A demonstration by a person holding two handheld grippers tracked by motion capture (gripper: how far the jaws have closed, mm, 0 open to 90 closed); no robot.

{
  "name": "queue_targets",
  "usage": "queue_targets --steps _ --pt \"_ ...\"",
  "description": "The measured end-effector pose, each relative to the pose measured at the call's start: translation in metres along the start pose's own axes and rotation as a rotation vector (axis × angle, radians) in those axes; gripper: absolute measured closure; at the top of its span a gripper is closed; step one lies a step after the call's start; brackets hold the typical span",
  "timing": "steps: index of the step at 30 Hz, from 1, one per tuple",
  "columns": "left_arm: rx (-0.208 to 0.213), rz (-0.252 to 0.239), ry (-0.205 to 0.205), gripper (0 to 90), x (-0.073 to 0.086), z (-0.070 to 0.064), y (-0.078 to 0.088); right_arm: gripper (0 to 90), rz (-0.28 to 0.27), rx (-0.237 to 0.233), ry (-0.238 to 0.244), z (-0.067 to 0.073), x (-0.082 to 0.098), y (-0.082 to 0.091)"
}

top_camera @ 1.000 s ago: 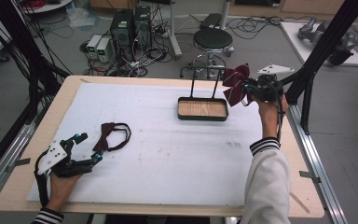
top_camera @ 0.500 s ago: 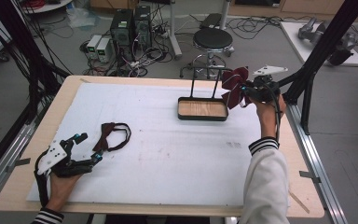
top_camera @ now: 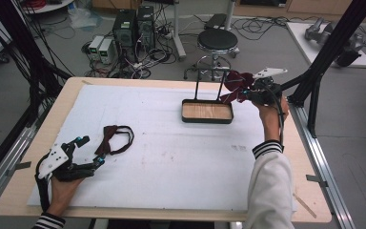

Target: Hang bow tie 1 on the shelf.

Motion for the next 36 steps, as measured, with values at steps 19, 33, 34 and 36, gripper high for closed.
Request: queue_targets --steps 19,33,34,36 --pt "0.001 0.002 -0.005 15.7 0.000 0.000 0.000 30.2 -0.082 0.052 -0.071 0.000 -0.004 0.015" --pt "0.004 0.000 0.000 15.7 0.000 0.000 0.000 11.2 -0.195 -0.006 -0.143 0.013 -0.011 0.059" --pt "0.004 -0.001 0.000 15.7 0.000 0.000 0.000 11.2 -0.195 -0.006 -0.143 0.013 -0.011 0.059" --pt "0.004 0.000 -0.001 15.7 0.000 0.000 0.000 11.2 -0.266 -0.017 -0.149 0.022 -0.010 0.072"
Point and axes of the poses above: each handheld gripper's, and its own axes: y roughly backward along the jaws, x roughly out of its underside, z roughly to its left, the point moved 4 cm from there along -y, roughly forward along the jaws, and after that the axes turned 5 degrees about z, right-handed, at the moved point
